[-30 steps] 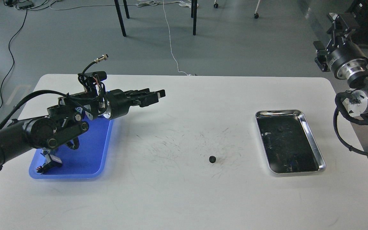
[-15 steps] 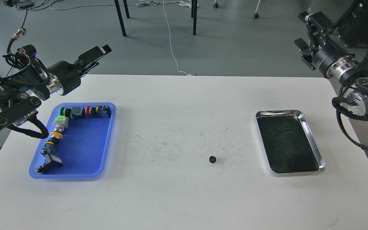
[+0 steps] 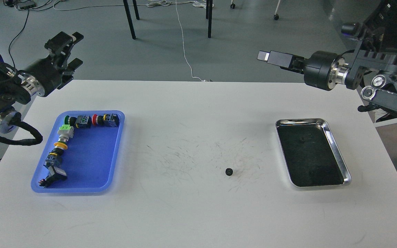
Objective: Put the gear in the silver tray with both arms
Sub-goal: 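Retract the left arm and swing the right gripper toward the gear, then lower the right gripper onto the black gear on the table, then close the right gripper on the black gear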
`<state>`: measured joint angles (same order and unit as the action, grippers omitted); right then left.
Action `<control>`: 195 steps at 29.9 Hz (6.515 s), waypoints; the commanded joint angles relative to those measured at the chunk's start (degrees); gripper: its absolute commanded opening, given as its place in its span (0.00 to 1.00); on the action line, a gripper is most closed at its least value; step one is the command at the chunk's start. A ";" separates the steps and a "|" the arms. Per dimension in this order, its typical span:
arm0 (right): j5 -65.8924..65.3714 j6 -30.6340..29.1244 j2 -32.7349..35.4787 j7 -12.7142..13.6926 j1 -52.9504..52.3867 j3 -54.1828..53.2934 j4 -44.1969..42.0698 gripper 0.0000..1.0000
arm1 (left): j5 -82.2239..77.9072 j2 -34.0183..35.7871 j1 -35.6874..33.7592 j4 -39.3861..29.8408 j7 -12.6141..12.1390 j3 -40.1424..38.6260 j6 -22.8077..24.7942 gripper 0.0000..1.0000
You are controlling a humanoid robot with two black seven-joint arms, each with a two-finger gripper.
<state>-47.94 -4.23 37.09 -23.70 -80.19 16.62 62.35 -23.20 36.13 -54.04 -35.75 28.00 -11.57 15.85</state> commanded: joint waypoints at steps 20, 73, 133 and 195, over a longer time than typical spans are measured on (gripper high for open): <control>-36.08 -4.21 -18.54 -4.30 -14.11 21.17 4.35 0.94 | 16.51 -0.36 5.79 6.31 0.00 -5.92 12.15 0.98; -37.94 -4.12 -37.09 -4.30 -9.72 36.82 -6.72 0.65 | 21.35 -0.01 11.68 7.98 0.00 -10.75 12.15 0.98; -34.77 -4.21 -37.09 -4.30 -7.44 36.99 -5.75 0.59 | 21.35 1.40 13.09 7.98 0.00 -10.75 12.15 0.98; -35.91 -4.21 -37.09 -4.30 -5.85 35.06 -7.77 0.11 | 21.44 3.33 13.79 7.89 0.00 -10.75 12.15 0.98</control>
<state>-83.62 -8.42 0.00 -28.01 -86.07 51.58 54.66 -1.76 39.40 -40.29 -27.83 28.00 -22.32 28.00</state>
